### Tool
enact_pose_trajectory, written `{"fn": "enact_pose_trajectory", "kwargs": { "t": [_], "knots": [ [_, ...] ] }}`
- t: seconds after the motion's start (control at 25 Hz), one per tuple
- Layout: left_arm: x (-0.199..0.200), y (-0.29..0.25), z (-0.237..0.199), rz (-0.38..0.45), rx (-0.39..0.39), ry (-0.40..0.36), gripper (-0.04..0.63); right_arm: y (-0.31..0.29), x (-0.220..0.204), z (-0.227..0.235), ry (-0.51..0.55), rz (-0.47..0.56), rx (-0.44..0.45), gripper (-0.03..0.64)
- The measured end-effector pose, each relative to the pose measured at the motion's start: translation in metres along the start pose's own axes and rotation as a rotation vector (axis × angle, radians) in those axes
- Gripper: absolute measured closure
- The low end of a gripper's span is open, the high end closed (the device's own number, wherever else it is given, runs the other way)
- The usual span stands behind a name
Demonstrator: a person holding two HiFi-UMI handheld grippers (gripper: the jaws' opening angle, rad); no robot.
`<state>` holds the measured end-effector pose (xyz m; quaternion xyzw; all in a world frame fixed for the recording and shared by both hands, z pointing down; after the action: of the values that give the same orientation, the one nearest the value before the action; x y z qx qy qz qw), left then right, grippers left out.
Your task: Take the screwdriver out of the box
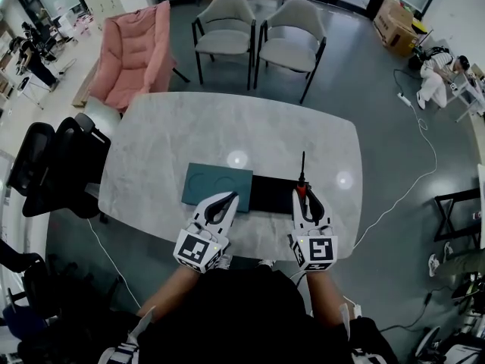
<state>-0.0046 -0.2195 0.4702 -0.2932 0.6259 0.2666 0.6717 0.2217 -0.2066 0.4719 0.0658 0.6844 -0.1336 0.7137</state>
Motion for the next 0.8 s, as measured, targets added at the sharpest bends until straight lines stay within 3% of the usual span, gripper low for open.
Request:
{"fn": "enact_pose_trajectory", "kwargs": {
  "t": [0.28, 0.8],
  "knots": [
    [0.005, 0.005, -0.003, 0.017, 0.007, 0.019, 0.589, 0.016, 0.023, -0.009, -0.067, 0.142, -0.049, 0.505],
    [0.013, 0.002, 0.002, 0.044, -0.002, 0.020, 0.589, 0.022, 0.036, -0.006, -0.053, 0.202, -0.052, 0.505]
  ]
}}
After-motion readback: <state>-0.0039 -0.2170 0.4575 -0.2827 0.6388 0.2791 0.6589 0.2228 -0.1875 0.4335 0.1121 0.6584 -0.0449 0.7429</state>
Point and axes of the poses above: the fingertips, and each gripper's own axes: y backward along the fingers, z to its right, x out of its top, the point moved 7 cm from there along y, backward along the fingers, and after that the axes turned 5 degrees about -y, right-handed, at the moved point
